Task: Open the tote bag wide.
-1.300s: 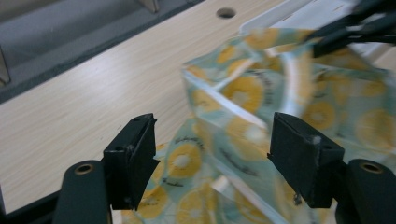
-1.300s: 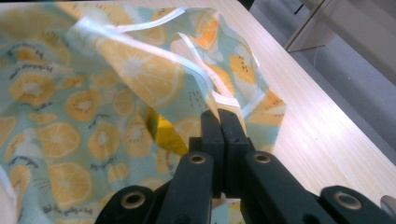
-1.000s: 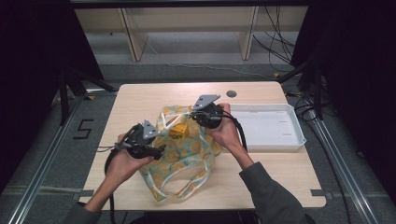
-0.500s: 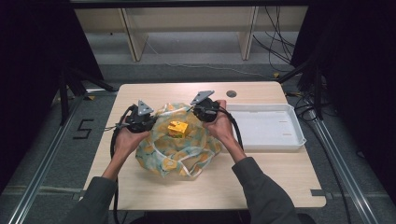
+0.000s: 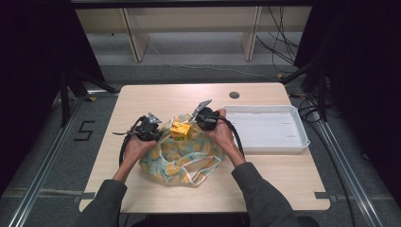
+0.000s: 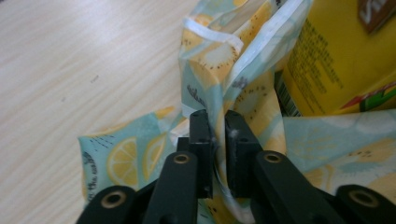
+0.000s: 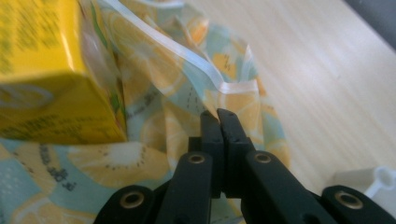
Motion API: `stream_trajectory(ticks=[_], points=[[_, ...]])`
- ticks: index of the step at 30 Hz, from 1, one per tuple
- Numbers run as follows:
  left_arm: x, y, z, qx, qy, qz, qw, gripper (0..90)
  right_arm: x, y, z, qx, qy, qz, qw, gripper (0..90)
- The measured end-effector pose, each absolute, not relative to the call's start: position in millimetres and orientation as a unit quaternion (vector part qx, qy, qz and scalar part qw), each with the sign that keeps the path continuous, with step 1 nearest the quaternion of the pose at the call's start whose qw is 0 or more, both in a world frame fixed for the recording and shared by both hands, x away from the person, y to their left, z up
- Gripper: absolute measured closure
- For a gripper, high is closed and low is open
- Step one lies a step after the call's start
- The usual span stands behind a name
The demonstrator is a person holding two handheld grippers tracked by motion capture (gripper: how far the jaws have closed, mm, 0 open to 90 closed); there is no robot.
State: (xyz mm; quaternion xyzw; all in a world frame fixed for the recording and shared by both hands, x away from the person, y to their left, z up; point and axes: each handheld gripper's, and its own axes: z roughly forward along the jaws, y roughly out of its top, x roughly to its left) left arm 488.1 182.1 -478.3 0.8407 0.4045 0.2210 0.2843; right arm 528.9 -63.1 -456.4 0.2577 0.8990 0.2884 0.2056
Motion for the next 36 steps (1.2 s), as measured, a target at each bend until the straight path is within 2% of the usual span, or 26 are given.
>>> stream_trajectory(ticks=[2,5,9,11,14,15,18,21,25,33,36], points=[[487.0,184.9,-480.0,0.832,0.419,0.218,0.291,73.0,528.8,-64.9,-461.1,0.268,0.907,0.273,0.176,90.0],[479.7,192.7,-470.0,0.820,0.433,0.219,0.305,57.1,526.7,-65.3,-468.2,0.266,0.911,0.265,0.173,90.0],[454.3,204.5,-442.5,0.805,0.424,0.233,0.343,44.4,526.9,-67.2,-471.6,0.267,0.909,0.268,0.174,89.5],[438.9,208.7,-432.5,0.815,0.400,0.239,0.344,48.4,526.6,-67.1,-473.3,0.276,0.906,0.273,0.171,89.0],[427.6,207.4,-434.3,0.822,0.384,0.227,0.354,61.7,525.8,-66.8,-473.7,0.275,0.906,0.270,0.173,88.6],[421.8,202.3,-446.1,0.825,0.375,0.206,0.369,66.2,525.4,-66.0,-475.2,0.275,0.907,0.269,0.172,88.6],[424.7,199.2,-466.6,0.843,0.374,0.203,0.330,80.2,525.8,-65.3,-476.9,0.271,0.909,0.266,0.173,88.7],[430.6,200.6,-480.4,0.845,0.387,0.191,0.316,88.4,526.3,-65.1,-478.5,0.273,0.910,0.262,0.171,88.8],[438.9,204.5,-505.8,0.847,0.402,0.188,0.293,89.4,526.7,-65.0,-481.2,0.286,0.909,0.258,0.162,88.9],[438.2,209.6,-507.7,0.842,0.407,0.192,0.297,89.4,528.8,-61.9,-492.8,0.288,0.917,0.236,0.144,88.9],[437.3,214.1,-506.0,0.836,0.416,0.186,0.307,87.3,528.1,-61.4,-493.6,0.288,0.916,0.237,0.150,86.8]])
